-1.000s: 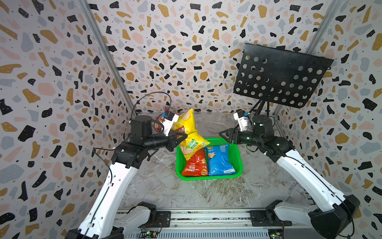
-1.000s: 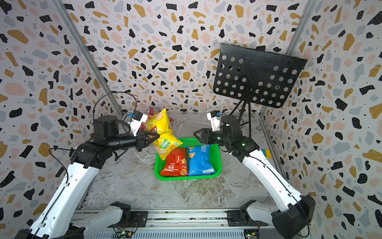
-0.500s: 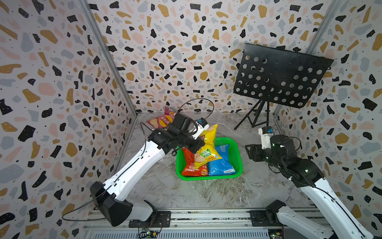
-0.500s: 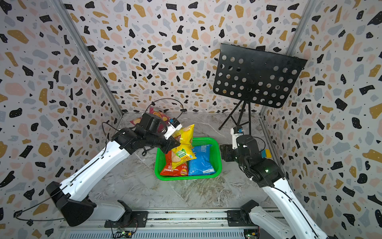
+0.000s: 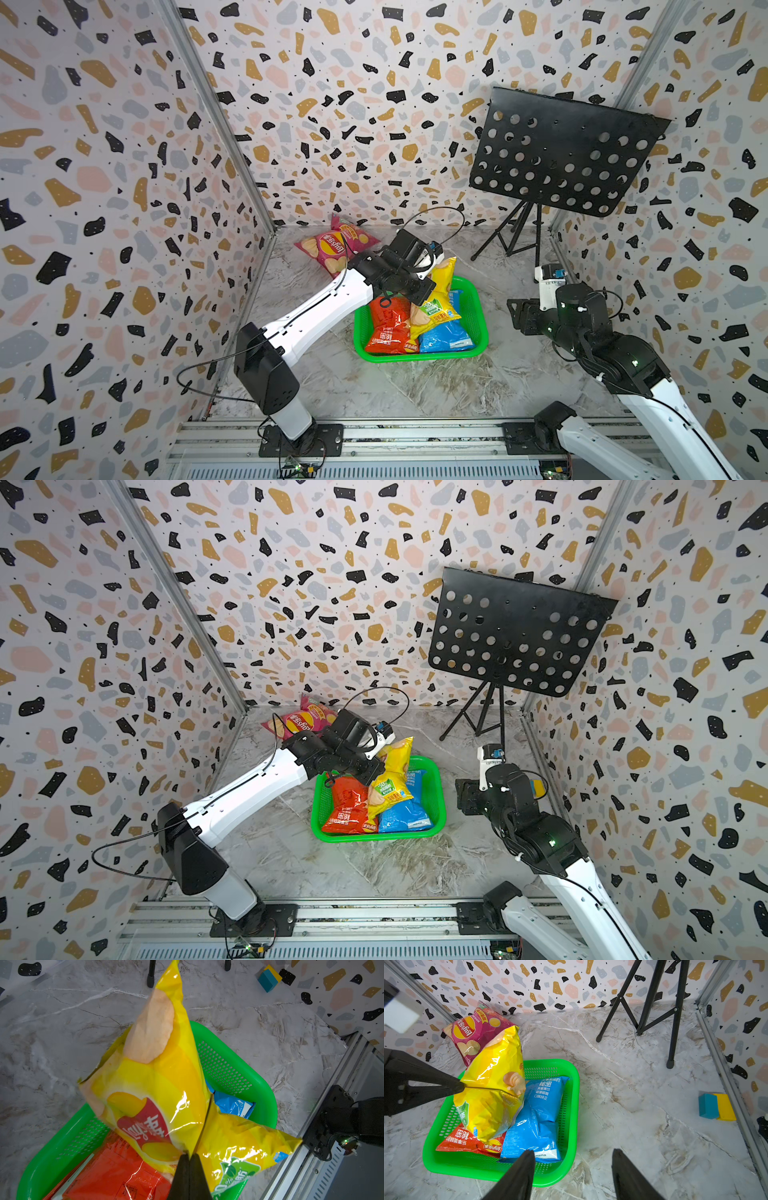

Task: Put the potato chips into the basket
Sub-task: Place the potato chip in the basket.

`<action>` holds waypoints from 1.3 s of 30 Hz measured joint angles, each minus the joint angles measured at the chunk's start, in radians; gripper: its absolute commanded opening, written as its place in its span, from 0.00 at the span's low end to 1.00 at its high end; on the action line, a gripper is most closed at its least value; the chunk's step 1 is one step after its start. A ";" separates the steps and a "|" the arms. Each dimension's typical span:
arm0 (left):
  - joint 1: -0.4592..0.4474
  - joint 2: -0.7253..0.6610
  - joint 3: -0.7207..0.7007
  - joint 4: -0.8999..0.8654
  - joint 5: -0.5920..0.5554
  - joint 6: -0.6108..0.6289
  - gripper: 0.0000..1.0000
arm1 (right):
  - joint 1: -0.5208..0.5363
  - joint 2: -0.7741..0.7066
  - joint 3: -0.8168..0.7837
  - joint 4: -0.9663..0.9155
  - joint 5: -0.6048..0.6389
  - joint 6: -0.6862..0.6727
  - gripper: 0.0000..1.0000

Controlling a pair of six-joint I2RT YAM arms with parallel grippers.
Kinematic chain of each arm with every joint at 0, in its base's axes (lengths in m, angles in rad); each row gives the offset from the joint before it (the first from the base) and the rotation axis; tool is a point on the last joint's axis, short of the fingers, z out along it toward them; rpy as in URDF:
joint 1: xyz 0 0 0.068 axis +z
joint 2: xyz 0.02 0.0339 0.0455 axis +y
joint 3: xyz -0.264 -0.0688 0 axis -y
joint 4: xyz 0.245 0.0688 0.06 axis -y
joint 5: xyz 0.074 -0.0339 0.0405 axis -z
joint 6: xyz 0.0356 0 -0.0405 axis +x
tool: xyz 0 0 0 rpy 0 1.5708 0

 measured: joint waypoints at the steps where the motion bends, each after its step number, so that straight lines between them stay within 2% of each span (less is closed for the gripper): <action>1: -0.005 0.002 0.000 0.001 -0.005 -0.019 0.00 | 0.000 -0.002 0.000 -0.001 0.003 -0.001 0.64; 13: -0.085 0.058 0.000 0.015 -0.075 -0.229 0.00 | 0.000 -0.017 -0.011 -0.009 0.012 0.000 0.64; 20: -0.119 0.117 0.001 0.055 -0.092 -0.261 0.00 | 0.000 -0.032 -0.011 -0.022 0.012 0.005 0.64; 21: -0.119 0.128 0.002 0.061 -0.092 -0.260 0.06 | 0.000 -0.032 -0.012 -0.023 0.011 0.005 0.64; 22: -0.119 0.139 0.002 0.067 -0.092 -0.258 0.17 | 0.000 -0.034 -0.012 -0.023 0.011 0.006 0.64; 25: -0.119 0.148 0.002 0.082 -0.080 -0.243 0.35 | 0.000 -0.036 -0.013 -0.024 0.009 0.008 0.64; 26: -0.119 0.147 0.002 0.086 -0.072 -0.232 0.43 | 0.000 -0.034 -0.013 -0.024 0.006 0.008 0.64; 27: -0.119 0.145 0.002 0.091 -0.065 -0.217 0.57 | 0.000 -0.031 -0.013 -0.024 0.003 0.008 0.64; 28: -0.119 0.141 0.002 0.096 -0.058 -0.203 0.80 | 0.000 -0.026 -0.013 -0.023 -0.006 0.008 0.64; 29: -0.119 0.135 0.002 0.098 -0.055 -0.188 0.98 | 0.000 -0.021 -0.013 -0.023 -0.016 0.008 0.64; 32: -0.119 0.080 -0.003 0.100 -0.052 -0.123 1.00 | 0.000 0.009 -0.013 -0.020 -0.064 0.008 0.64; 36: -0.112 -0.070 -0.004 0.083 -0.086 -0.021 1.00 | 0.000 0.070 -0.013 0.016 -0.184 0.011 0.63; 39: -0.060 -0.190 -0.004 0.045 -0.077 0.036 1.00 | 0.000 0.146 -0.008 0.063 -0.301 0.021 0.63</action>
